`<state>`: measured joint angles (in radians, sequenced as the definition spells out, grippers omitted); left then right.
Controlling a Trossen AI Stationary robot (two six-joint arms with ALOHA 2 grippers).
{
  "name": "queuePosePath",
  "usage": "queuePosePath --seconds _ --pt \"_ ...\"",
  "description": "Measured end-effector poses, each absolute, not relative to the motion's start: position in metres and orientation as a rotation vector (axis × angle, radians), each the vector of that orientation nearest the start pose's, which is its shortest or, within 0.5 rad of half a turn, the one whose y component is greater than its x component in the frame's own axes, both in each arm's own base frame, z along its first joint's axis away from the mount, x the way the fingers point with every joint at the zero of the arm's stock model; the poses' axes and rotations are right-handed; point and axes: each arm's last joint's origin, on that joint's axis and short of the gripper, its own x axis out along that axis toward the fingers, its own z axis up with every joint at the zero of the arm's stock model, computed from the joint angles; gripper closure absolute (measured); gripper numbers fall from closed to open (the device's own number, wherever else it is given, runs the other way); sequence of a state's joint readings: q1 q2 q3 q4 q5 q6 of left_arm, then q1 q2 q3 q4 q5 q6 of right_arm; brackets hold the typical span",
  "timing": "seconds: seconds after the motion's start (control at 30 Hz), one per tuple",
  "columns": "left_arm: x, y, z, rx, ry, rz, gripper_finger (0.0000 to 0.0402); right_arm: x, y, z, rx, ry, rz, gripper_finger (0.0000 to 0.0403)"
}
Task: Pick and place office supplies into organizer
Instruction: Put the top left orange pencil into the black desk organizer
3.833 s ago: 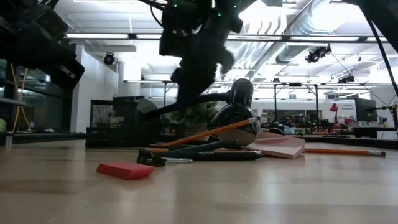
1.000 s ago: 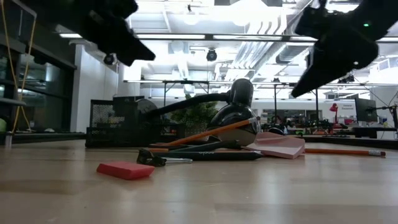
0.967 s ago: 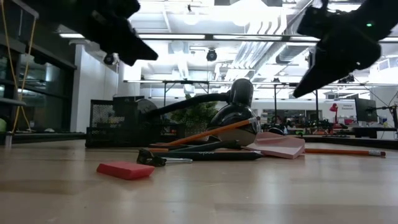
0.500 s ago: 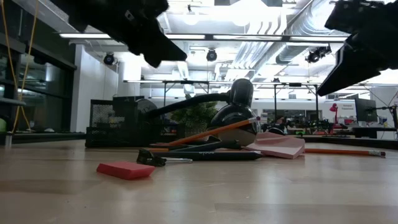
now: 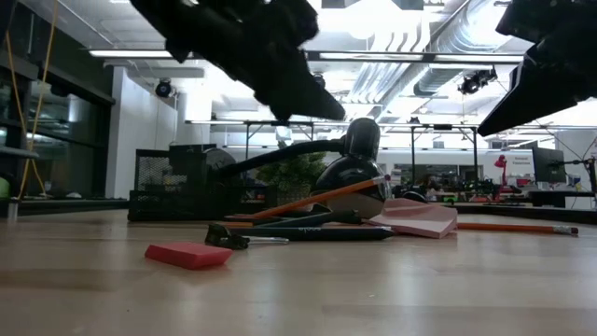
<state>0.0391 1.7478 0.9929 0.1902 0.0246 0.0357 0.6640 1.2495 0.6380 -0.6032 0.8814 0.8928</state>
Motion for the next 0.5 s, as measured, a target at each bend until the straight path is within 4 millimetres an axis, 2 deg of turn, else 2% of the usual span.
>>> queuePosePath --seconds 0.2,0.5 --pt "0.384 0.015 0.177 0.005 0.639 0.044 0.0387 0.173 0.107 0.182 -0.025 0.681 -0.528 0.0305" --pt "0.404 0.016 0.178 -0.022 0.701 0.057 0.0293 0.173 0.107 0.182 -0.034 0.68 -0.527 0.0305"
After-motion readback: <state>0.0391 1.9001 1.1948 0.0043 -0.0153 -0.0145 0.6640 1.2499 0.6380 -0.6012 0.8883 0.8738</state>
